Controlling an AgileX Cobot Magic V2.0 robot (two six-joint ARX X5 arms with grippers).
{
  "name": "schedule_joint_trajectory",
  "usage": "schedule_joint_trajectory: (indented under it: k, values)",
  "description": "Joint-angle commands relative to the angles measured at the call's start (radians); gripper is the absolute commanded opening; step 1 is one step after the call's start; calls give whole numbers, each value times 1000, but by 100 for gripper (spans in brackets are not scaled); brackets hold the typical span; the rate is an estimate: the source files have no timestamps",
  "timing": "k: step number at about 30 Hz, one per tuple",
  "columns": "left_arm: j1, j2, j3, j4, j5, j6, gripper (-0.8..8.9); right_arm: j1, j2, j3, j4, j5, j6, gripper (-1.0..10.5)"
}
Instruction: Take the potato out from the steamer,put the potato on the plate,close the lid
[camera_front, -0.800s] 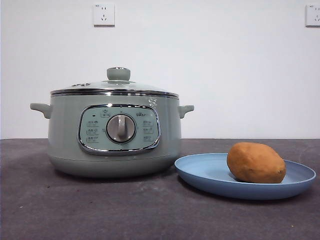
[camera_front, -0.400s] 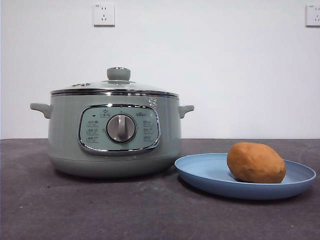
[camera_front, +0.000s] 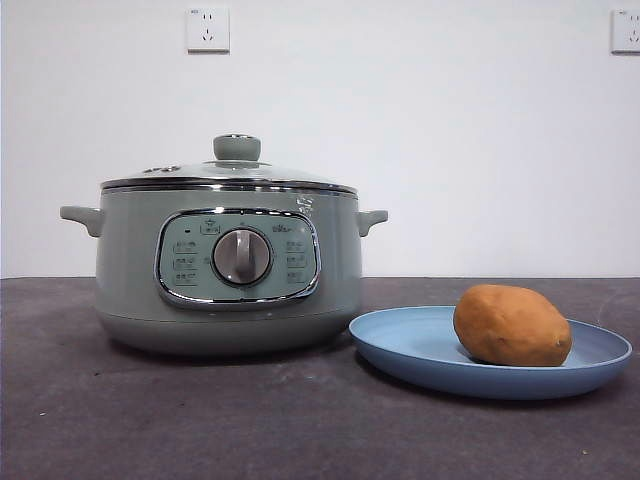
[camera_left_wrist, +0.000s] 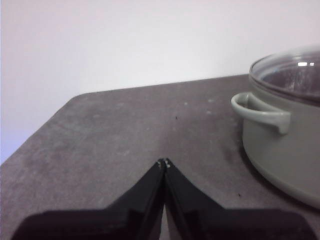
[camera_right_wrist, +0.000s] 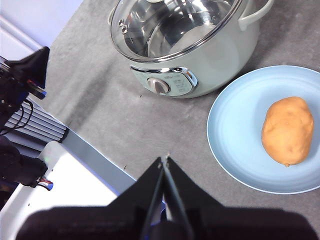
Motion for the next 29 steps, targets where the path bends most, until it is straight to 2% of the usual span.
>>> schedule_joint_trajectory:
  k: [1,13,29]
  values:
    - [3,-34,-16,-33,1,-7,-4,2,-2,1,5,3,3,1]
    - [3,-55,-16,-169,5,-56,-4,1,-2,1,5,3,2,1]
    - [3,-55,-16,-172,5,-56,-4,1,-2,1,5,3,2,1]
